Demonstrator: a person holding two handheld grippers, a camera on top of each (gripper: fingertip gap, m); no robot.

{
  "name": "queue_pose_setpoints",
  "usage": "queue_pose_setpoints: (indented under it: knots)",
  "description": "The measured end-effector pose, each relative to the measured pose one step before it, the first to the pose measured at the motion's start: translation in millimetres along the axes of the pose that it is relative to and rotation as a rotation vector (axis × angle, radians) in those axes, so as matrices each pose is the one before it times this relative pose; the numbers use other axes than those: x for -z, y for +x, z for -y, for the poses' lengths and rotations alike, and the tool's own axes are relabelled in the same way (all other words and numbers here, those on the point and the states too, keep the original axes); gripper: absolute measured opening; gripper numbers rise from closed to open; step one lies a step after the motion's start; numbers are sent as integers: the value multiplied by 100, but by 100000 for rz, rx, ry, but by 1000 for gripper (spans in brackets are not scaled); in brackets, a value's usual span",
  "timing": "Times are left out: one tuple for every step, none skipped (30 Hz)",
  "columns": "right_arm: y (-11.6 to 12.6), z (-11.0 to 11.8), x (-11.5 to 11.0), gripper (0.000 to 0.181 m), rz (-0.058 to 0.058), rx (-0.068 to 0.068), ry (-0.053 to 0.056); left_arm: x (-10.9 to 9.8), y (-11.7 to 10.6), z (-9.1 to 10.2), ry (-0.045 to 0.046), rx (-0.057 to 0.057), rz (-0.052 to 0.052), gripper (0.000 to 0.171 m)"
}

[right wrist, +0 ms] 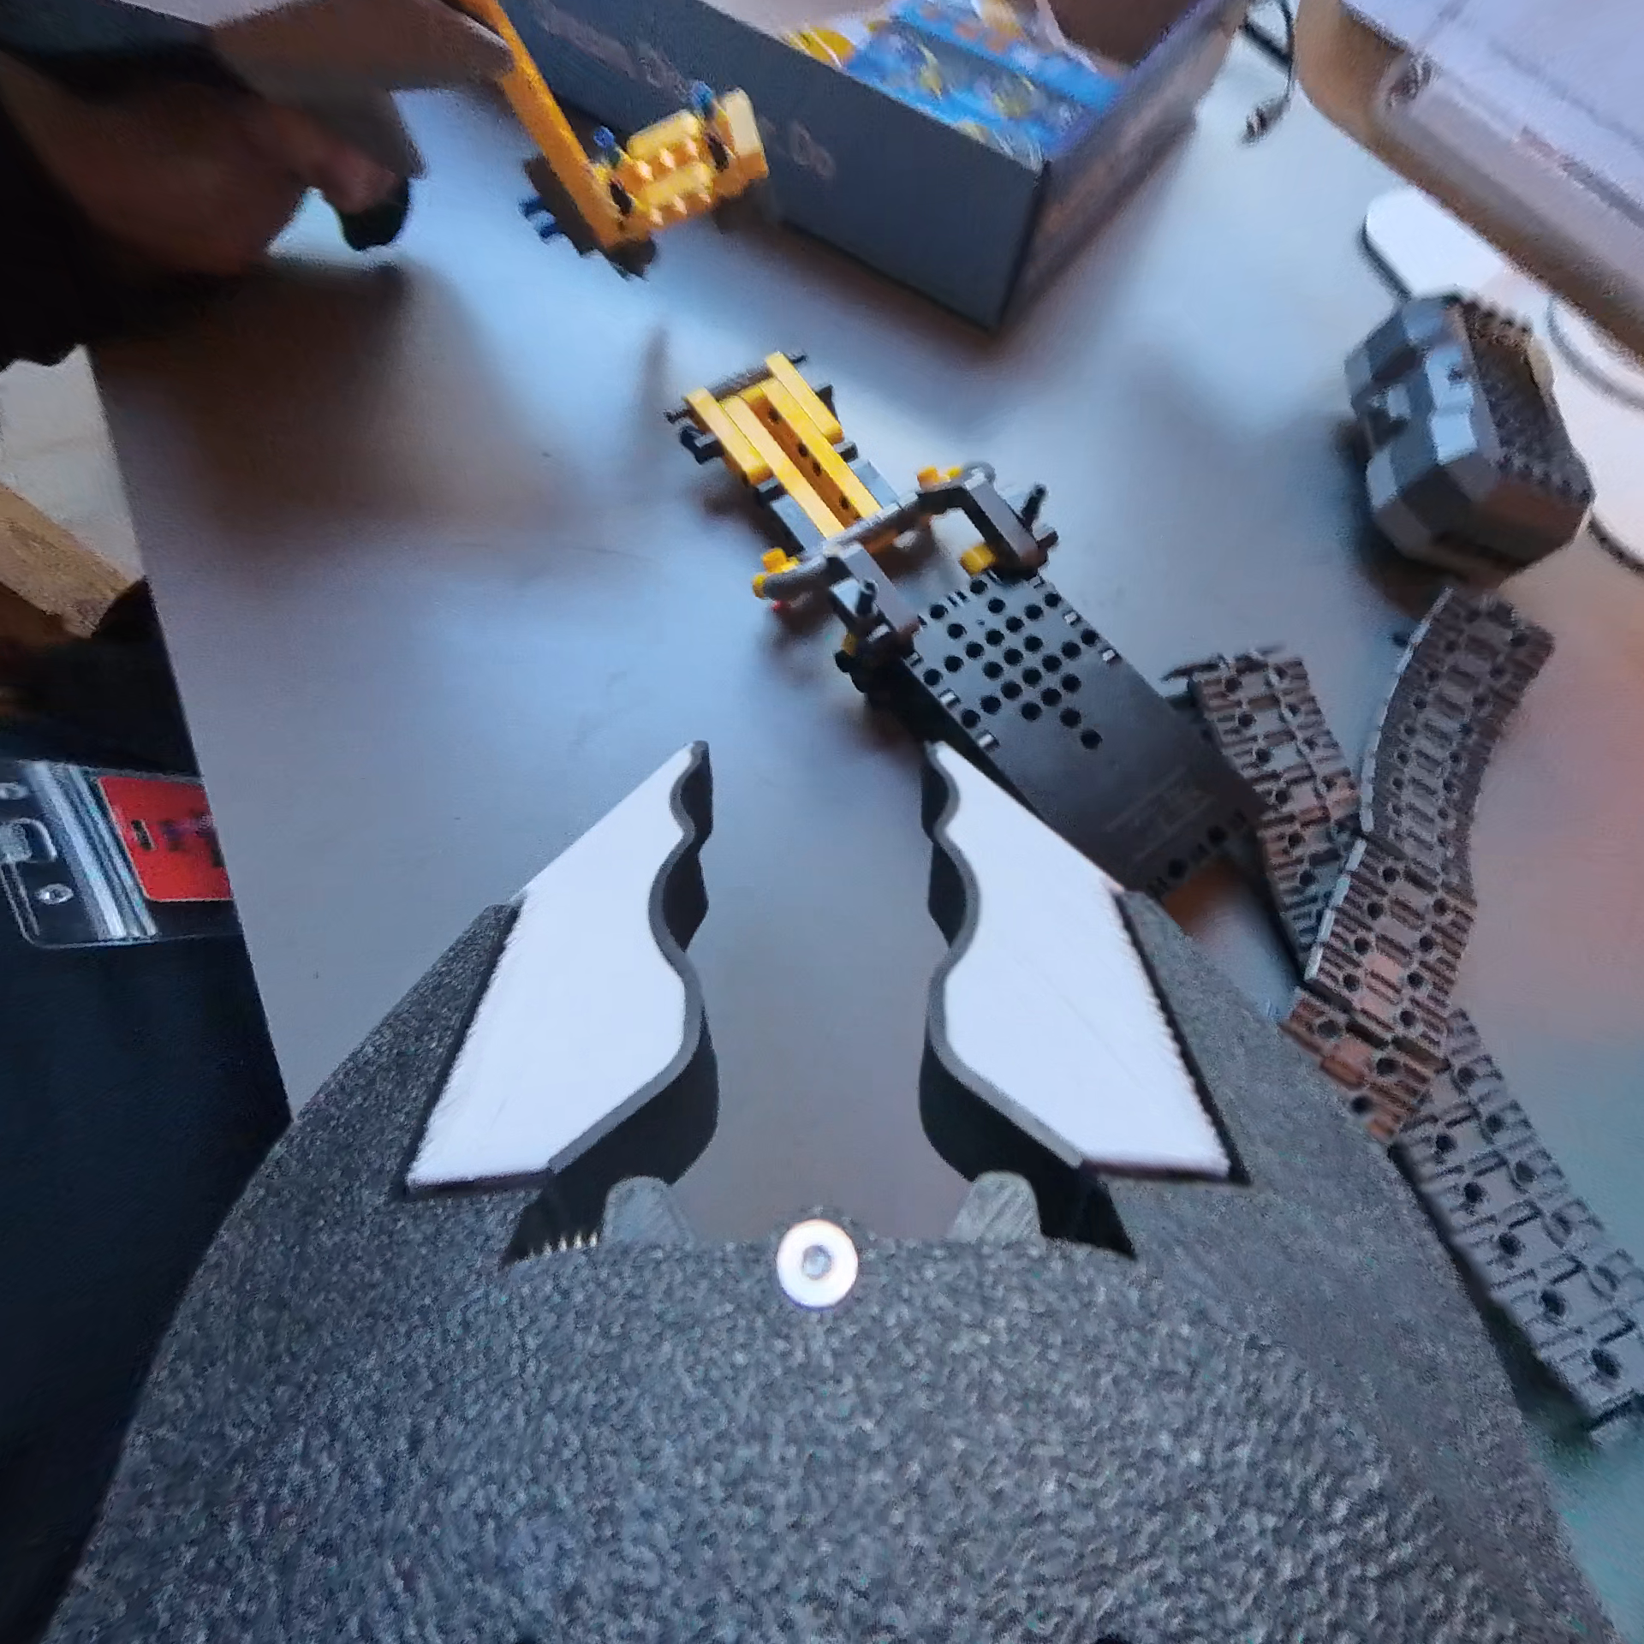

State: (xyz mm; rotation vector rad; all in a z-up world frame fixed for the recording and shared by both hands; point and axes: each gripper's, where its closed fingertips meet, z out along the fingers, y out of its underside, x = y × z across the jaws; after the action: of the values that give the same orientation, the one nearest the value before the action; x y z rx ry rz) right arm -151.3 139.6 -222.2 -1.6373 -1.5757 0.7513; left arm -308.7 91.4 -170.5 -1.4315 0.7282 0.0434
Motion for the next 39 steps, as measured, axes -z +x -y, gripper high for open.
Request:
queue_pose_setpoints:
  knots:
    - [-788,385,152,36,2349,4121,2670,11,1,-11,-29,-70,21,9]
    - [-1198,333,54,22,4821,4012,2142,9,3,24,133,-214,100,9]
    - [-1528,174,-113,10,6938,3504,864,-15,4,-11,-99,-145,77,9]
    - [-1493,-147,-344,7,7279,2619,-1226,-34,22,-61,-345,-61,-92,9]
    - [-941,-515,-557,4,4818,1566,-3401,-29,30,-43,-293,-72,-162,9]
    - [-140,-731,-689,4,526,864,-4583,-29,27,-47,-239,-166,-32,9]
    - [661,-760,-732,7,-3845,319,-4675,-13,13,-33,-263,-235,113,9]
    - [1254,-687,-724,8,-6846,-679,-4389,-15,4,-44,-294,-253,82,9]
    - [1526,-620,-705,9,-7805,-1779,-4162,-20,19,-38,-289,-236,41,9]
    - [1547,-439,-682,10,-7255,-2385,-3059,-7,16,-49,-283,-265,54,9]
    - [1308,214,-467,15,-5250,-3473,1065,-19,12,-36,-244,-252,28,9]
    - [1249,358,-242,16,-4580,-4326,1910,5,12,-37,-208,-124,33,9]
    - [1246,-153,-241,7,-4975,-3442,-1334,29,-16,-2,-35,30,38,9]
    - [569,-115,-164,1,-1913,-2142,-1016,36,-37,25,188,185,91,9]
    - [-104,144,37,0,1044,-629,1015,51,-51,43,411,410,12,9]
    - [-228,314,256,6,504,988,2690,58,-44,58,617,697,-209,9]
    - [-131,373,370,11,-978,1957,3389,51,-20,79,670,919,-417,9]
    - [-81,362,402,12,-1658,2083,3513,13,3,62,580,915,-549,9]
    - [-37,381,395,12,-2171,2114,3611,-3,36,21,299,584,-538,9]
    - [-58,378,369,12,-2125,2333,3443,-14,37,-16,-117,17,-256,9]
    - [-145,333,283,12,-1471,2467,2744,-24,61,-34,-302,-588,-41,9]
    - [-203,216,178,11,-883,2436,1755,-21,108,23,-212,-980,25,9]
    - [-225,122,64,10,-515,2310,779,4,124,65,-53,-1137,81,9]
    - [-178,16,-13,9,-367,1965,2,37,140,199,413,-1127,141,9]
    - [-167,-30,-68,9,34,1446,-438,81,140,340,970,-902,323,9]
    - [-191,-67,-89,9,637,1118,-641,123,83,546,1638,-286,816,9]
    - [-220,-58,-59,9,871,1142,-512,159,54,874,2950,917,1327,9]
    - [-197,43,12,8,553,1286,230,138,182,1151,3672,1178,851,9]
    - [-154,176,81,8,191,1132,1225,50,486,1172,2481,-1294,55,9]
    - [-166,285,141,8,416,635,1918,-94,882,945,310,-6107,-977,9]
    - [-214,345,178,7,1107,36,2288,-230,1136,659,-1329,-9494,-1345,9]
    - [-230,383,184,7,1720,-607,2514,-250,1254,585,-1279,-9059,-1683,9]
    - [-234,390,202,7,2128,-1072,2572,-201,1377,667,173,-5883,-2685,9]
    - [-372,437,236,8,3309,-1121,2977,-187,1586,628,668,-3784,-4733,9]
    - [-652,589,321,11,5197,-1001,4048,-270,1480,252,-1358,-4117,-4523,9]
    - [-654,695,377,12,5040,-1066,4698,-360,1037,-89,-3502,-4447,-2517,9]
    - [-318,596,381,11,2598,-1274,4256,-375,654,-95,-3397,-3729,-1140,9]
    - [-20,475,355,11,770,-1356,3579,-296,422,105,-1707,-2039,-436,8]
    - [96,383,311,12,84,-1263,3005,-260,358,199,-400,203,-831,8]
